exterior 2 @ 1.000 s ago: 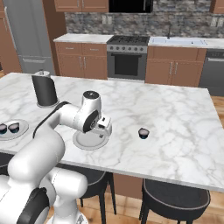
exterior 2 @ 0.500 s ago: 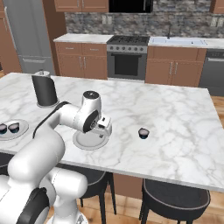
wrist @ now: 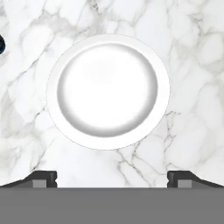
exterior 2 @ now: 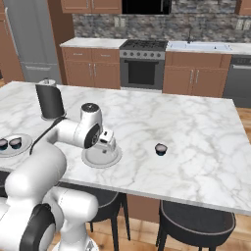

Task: Place two yogurt containers on each plate.

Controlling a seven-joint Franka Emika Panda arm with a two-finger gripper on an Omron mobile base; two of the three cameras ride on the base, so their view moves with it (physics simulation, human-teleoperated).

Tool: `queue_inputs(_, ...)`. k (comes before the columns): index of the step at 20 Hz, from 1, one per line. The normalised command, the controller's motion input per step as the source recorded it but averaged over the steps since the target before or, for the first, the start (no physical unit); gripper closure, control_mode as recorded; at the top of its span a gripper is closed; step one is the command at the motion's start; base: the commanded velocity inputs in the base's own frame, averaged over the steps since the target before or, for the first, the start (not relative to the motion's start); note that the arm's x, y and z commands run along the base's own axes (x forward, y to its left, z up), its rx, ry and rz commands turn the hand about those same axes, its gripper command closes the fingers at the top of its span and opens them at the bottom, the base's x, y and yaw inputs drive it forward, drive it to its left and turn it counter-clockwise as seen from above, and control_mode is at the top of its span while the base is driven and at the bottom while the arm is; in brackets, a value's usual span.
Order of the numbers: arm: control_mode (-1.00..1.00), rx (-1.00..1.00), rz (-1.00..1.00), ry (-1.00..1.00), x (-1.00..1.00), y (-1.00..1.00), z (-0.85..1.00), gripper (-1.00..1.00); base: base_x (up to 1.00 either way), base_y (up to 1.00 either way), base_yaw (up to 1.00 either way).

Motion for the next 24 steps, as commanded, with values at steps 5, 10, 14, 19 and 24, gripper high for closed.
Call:
queue_inputs(5, -1.00, 0.00, 0.00, -0.22, 0.49, 0.99, 0.13, -1.00, 0.00, 0.00, 0.00)
queue_inputs(10, -1.00, 0.00, 0.09, -0.12, 0.59, 0.87, 0.11, -1.00, 0.00, 0.00, 0.00)
queue_inputs(14, -1.00, 0.00, 0.24, -0.01, 0.54, 0.68, 0.05, -1.00, 0.00, 0.00, 0.00)
queue_inputs(19, -1.00, 0.00, 0.30, 0.01, 0.27, 0.33, 0.33, -1.00, 0.00, 0.00, 0.00)
queue_inputs(24, -1.00, -0.04, 0.24, 0.02, 0.01, 0.27, 0.53, -1.00, 0.00, 0.00, 0.00)
